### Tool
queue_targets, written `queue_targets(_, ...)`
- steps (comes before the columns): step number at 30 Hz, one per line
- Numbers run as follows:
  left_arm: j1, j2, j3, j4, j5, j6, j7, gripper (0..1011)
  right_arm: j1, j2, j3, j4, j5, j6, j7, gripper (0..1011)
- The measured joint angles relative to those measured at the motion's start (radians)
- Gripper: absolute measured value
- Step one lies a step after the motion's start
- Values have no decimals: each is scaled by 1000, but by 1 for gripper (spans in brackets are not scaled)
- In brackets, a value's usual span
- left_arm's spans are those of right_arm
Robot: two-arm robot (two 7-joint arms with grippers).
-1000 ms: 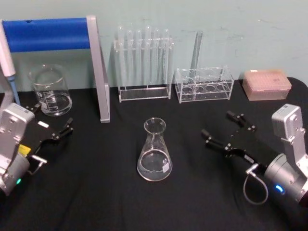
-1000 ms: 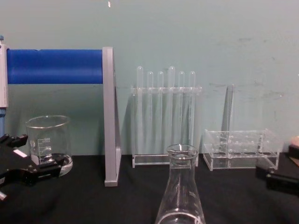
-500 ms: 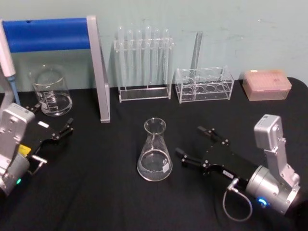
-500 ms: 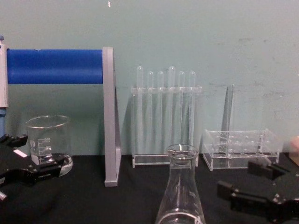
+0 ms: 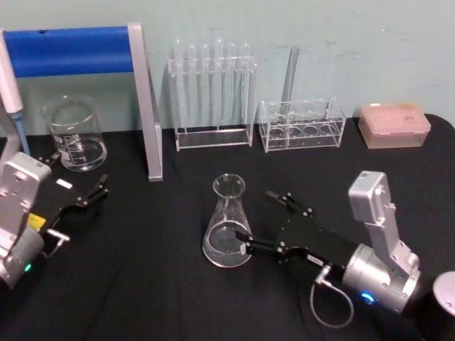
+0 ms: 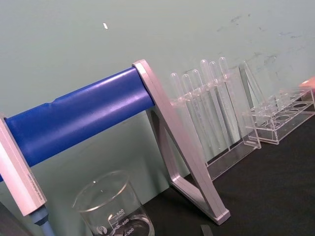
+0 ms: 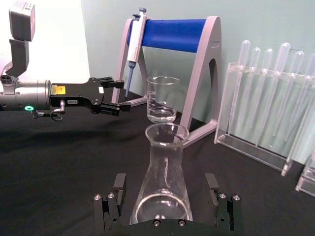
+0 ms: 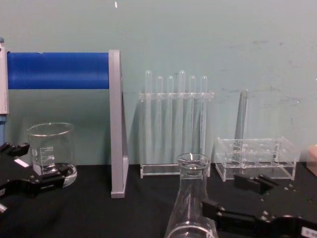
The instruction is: Grasp the erlenmeyer flask with one hand, shake it three times, then place it back.
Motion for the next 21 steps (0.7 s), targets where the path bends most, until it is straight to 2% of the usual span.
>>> queue_targets(11, 0, 0, 0, 0, 0, 0, 0, 1001, 61, -69, -12, 65, -53, 2, 19, 1000)
queue_targets(21, 0, 0, 0, 0, 0, 0, 0, 1001, 97, -110, -14, 114, -66, 2, 30, 1000)
